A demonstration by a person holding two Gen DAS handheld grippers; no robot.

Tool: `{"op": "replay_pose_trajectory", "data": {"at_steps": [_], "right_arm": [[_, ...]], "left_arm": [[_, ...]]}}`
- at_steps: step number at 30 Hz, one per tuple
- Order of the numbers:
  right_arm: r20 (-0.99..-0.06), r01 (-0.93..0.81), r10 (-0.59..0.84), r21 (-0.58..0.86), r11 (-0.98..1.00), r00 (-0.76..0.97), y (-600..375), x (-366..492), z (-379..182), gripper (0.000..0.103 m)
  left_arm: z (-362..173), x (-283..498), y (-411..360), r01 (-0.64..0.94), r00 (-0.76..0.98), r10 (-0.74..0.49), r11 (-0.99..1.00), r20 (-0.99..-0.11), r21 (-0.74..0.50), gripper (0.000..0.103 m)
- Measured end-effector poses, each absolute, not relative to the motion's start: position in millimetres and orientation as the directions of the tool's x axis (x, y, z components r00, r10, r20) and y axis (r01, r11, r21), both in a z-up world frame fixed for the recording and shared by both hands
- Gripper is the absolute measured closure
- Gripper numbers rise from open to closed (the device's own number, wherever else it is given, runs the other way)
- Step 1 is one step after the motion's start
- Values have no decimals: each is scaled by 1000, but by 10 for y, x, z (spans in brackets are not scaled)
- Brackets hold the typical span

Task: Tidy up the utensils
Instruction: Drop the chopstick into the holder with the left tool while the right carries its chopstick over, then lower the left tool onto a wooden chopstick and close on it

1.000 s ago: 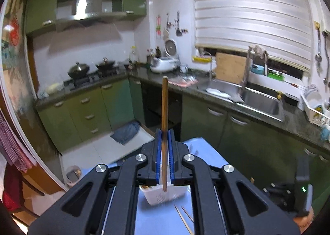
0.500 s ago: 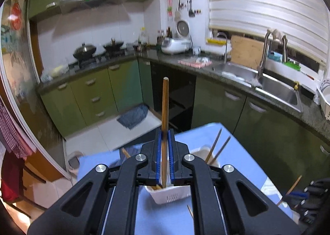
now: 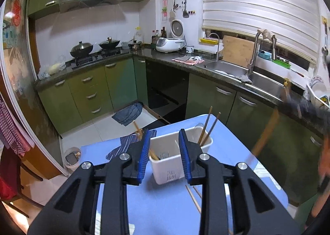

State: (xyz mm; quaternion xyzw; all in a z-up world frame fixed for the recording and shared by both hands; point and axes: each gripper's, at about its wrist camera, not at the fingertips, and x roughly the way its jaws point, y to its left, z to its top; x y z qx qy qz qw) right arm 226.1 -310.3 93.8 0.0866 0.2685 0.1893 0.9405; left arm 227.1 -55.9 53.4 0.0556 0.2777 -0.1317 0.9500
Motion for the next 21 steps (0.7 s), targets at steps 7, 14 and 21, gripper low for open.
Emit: {"op": "replay_pose_trajectory", "data": {"at_steps": [7, 14, 21], "right_arm": [[-369, -260, 349, 271, 927, 861, -2870, 2747, 1377, 97], [-478, -221, 306, 227, 949, 823, -2608, 3237, 1044, 97], [-589, -248, 297, 164, 955, 752, -2371, 3327, 503, 96]], "left_arm": [[471, 2080, -383, 278, 798, -216, 960, -563, 25, 72], [364, 2073, -265, 270, 780, -209, 963, -589, 17, 71], [196, 2126, -227, 275, 742, -219, 961, -633, -10, 71]]}}
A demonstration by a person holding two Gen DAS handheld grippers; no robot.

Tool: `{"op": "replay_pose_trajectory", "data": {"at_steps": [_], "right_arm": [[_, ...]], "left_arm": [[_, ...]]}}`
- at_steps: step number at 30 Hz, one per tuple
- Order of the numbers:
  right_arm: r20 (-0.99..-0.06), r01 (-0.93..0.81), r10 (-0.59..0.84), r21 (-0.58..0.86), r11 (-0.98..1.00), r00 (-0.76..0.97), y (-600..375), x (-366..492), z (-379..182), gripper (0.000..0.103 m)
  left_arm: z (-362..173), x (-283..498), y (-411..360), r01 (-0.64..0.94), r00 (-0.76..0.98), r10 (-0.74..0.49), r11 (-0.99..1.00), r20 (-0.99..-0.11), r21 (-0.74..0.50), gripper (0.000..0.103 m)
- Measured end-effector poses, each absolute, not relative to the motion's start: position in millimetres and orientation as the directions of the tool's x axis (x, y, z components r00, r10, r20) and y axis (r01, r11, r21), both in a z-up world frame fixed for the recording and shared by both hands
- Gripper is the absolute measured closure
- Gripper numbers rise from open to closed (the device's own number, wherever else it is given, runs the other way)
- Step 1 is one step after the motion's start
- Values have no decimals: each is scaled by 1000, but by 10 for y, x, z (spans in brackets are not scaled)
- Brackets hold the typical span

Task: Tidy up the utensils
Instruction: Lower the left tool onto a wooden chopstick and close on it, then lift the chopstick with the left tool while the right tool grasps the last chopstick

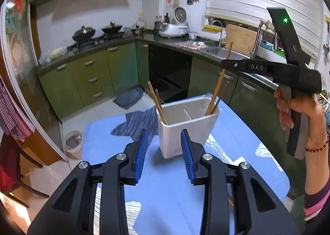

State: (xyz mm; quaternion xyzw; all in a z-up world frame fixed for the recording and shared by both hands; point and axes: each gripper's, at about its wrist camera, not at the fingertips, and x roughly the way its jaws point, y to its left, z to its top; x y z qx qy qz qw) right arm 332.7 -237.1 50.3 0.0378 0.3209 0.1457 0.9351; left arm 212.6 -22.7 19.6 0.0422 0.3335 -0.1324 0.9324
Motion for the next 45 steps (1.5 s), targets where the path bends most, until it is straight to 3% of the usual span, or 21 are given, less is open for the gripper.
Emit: {"op": "replay_pose_trajectory", "data": {"at_steps": [11, 24, 27, 34, 40, 45], "right_arm": [[-529, -294, 314, 124, 948, 788, -2610, 2587, 603, 95], [-751, -146, 200, 139, 980, 629, -3427, 2429, -841, 94], [-771, -126, 188, 140, 982, 608, -3553, 2431, -1020, 94], [-775, -112, 203, 170, 979, 598, -3729, 2437, -1098, 94], [-784, -108, 211, 183, 977, 584, -3785, 2419, -1172, 94], [-792, -106, 212, 185, 977, 573, -3771, 2406, -1220, 94]], "left_arm": [[-192, 2199, -508, 313, 662, -232, 950, -712, -18, 67], [-1375, 2627, -1015, 287, 363, -212, 952, -907, -108, 67], [-1579, 2709, -1128, 268, 302, -192, 957, -934, -111, 74], [-1831, 2834, -1347, 214, 252, -121, 975, -960, -67, 76], [-1913, 2863, -1464, 203, 229, -86, 978, -970, -39, 94], [-1881, 2818, -1476, 198, 230, -97, 979, -968, -51, 95]]}}
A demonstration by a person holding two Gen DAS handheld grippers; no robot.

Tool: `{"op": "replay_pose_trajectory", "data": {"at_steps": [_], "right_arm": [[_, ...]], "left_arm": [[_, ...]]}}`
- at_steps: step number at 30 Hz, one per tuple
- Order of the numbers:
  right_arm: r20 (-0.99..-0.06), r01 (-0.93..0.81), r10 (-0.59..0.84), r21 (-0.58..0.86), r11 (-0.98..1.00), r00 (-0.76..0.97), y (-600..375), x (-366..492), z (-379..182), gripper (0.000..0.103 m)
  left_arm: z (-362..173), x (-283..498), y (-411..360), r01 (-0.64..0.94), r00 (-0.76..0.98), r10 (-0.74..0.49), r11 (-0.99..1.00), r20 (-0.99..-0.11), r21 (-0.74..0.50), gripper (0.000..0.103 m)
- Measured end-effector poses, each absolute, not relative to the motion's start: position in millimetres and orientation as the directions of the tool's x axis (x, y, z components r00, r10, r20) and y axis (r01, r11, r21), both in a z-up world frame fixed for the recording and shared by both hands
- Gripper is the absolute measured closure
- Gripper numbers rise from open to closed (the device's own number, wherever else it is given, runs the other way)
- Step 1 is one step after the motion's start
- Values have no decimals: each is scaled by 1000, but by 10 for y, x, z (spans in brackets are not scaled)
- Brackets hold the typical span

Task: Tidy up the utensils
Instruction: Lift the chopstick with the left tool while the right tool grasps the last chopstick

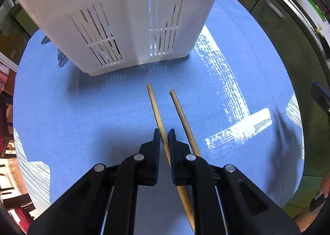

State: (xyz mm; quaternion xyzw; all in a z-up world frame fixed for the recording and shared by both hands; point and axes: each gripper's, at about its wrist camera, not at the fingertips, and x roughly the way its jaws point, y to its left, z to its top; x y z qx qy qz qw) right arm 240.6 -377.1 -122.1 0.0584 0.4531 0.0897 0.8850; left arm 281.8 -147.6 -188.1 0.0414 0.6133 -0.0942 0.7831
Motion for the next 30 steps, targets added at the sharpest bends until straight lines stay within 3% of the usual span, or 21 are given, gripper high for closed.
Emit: {"op": "replay_pose_trajectory", "data": {"at_steps": [7, 10, 21, 30], "right_arm": [[-817, -157, 223, 164, 974, 532, -3509, 2409, -1280, 94], [-833, -211, 247, 160, 964, 496, -3256, 2437, -1315, 74], [-894, -332, 287, 170, 928, 344, -2310, 2698, -1641, 79], [-931, -334, 206, 99, 937, 301, -1934, 2915, -1869, 82]], "left_arm": [[-1471, 2551, -1218, 221, 331, -156, 972, -931, -84, 95], [-1248, 2361, -1068, 233, 379, -193, 966, -905, -109, 95], [-699, 1733, -619, 263, 578, -221, 962, -786, -77, 95], [-571, 1570, -423, 268, 613, -237, 960, -754, -84, 95]]}}
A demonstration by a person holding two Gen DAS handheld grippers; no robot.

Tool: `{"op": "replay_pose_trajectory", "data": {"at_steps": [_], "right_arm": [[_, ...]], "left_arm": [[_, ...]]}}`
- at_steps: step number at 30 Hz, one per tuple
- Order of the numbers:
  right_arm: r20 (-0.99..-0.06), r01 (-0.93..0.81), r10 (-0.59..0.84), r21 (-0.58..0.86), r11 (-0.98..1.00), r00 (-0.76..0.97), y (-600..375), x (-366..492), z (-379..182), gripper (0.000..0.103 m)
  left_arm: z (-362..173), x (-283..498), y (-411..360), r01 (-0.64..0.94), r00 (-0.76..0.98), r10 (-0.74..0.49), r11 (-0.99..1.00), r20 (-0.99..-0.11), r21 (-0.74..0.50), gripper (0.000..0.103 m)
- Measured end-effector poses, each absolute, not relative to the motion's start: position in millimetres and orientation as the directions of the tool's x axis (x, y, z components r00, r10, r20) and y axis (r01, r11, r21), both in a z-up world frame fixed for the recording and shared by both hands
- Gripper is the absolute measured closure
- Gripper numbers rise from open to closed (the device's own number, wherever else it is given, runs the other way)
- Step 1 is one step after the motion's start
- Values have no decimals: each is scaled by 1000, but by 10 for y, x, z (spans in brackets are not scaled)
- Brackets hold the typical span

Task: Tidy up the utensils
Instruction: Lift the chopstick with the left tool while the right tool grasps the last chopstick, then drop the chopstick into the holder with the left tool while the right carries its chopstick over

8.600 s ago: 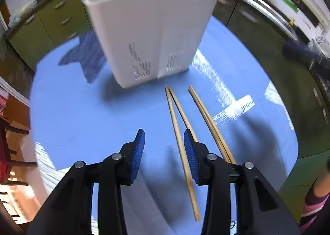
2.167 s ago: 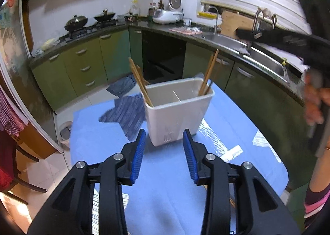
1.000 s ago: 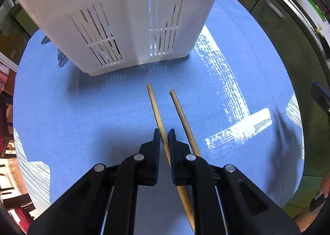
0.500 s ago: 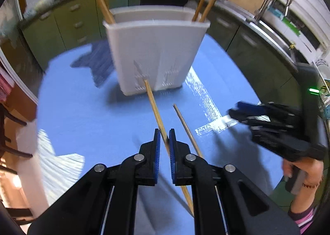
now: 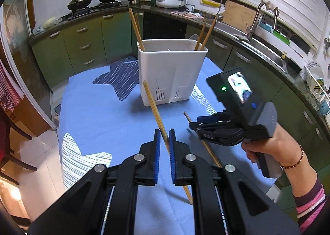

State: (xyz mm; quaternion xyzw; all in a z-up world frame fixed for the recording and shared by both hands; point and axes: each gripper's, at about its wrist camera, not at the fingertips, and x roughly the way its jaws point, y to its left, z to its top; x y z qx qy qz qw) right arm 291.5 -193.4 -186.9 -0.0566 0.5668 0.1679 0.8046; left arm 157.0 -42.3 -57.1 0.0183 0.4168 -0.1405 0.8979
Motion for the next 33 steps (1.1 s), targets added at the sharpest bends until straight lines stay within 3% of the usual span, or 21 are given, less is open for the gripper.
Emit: {"op": "replay_pose_trajectory", "data": {"at_steps": [5, 10, 19, 25, 33], "right_arm": [[-940, -328, 163, 59, 943, 299, -1815, 2965, -1970, 82], [-941, -335, 140, 31, 942, 307, -1739, 2995, -1994, 97], [-908, -333, 212, 87, 939, 361, -1943, 2833, -1766, 97], [-868, -346, 234, 78, 935, 437, -2155, 2549, -1400, 97], [-847, -354, 292, 134, 926, 445, -2486, 2428, -1376, 97]], "left_arm": [[-538, 1548, -380, 277, 628, -240, 958, -740, -76, 95], [-586, 1598, -370, 267, 607, -237, 960, -759, -86, 95], [-999, 1936, -244, 172, 501, -175, 980, -848, -101, 95], [-1422, 2256, -180, 44, 379, -125, 992, -917, -118, 81], [-1706, 2588, -196, -115, 281, -54, 989, -958, -89, 80]]}}
